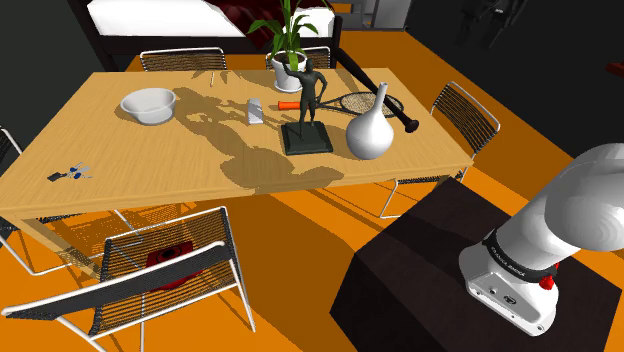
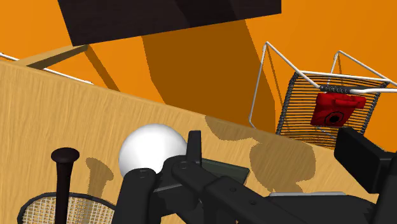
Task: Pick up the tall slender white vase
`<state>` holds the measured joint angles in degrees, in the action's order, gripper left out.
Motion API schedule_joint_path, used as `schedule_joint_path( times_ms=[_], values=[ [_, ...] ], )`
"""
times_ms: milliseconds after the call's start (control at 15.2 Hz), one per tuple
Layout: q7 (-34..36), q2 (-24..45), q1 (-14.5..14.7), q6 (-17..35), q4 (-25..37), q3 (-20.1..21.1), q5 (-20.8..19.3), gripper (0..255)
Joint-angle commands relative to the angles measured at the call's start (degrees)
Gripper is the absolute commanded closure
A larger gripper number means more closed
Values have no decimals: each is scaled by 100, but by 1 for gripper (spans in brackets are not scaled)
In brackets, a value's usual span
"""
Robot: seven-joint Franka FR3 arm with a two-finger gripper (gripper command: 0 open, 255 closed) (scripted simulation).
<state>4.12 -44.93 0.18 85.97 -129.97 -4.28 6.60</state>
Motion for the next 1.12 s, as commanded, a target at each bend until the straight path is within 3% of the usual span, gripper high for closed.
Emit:
schedule_joint_path(
  times_ms=[0, 528, 1056],
  values=[
    [0, 0, 0, 0, 0, 0, 0, 0],
    [-272, 1141, -108, 1383, -182, -143, -300, 0],
    [-475, 2571, -206, 2595, 116, -314, -506, 0]
  ],
)
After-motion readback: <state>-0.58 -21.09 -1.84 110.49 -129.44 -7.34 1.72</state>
